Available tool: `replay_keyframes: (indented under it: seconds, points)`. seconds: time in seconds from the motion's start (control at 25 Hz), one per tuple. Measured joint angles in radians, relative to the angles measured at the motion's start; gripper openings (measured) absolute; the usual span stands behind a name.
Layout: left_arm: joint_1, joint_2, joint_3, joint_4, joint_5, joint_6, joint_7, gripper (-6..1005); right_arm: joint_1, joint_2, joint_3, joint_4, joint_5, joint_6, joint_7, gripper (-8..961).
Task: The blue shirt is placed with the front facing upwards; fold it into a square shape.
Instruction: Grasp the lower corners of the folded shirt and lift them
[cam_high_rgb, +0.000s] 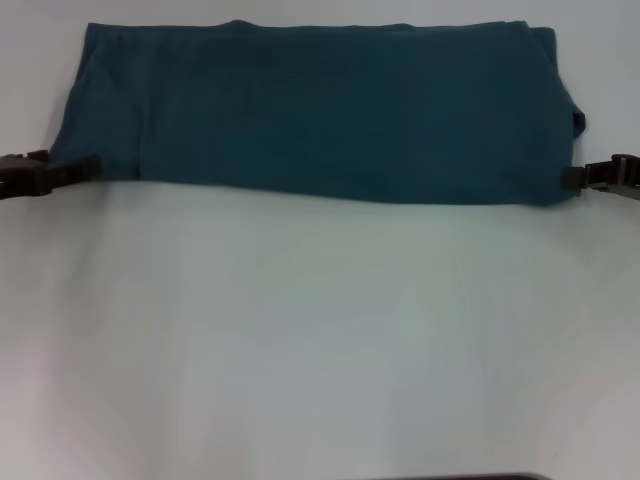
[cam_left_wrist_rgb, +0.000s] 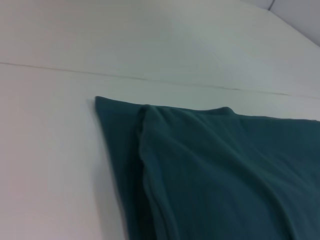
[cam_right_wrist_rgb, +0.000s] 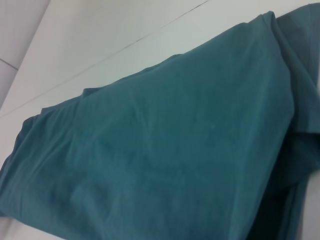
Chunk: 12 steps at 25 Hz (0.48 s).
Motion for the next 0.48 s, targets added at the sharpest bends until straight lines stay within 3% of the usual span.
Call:
replay_keyframes:
  seconds: [0.48]
  points:
    - [-0.007,0.001,0.021,-0.010,-0.008,0.044,-0.003,862,0.000,0.002,0.000,0.000,-0.003,0.003,-0.001,13]
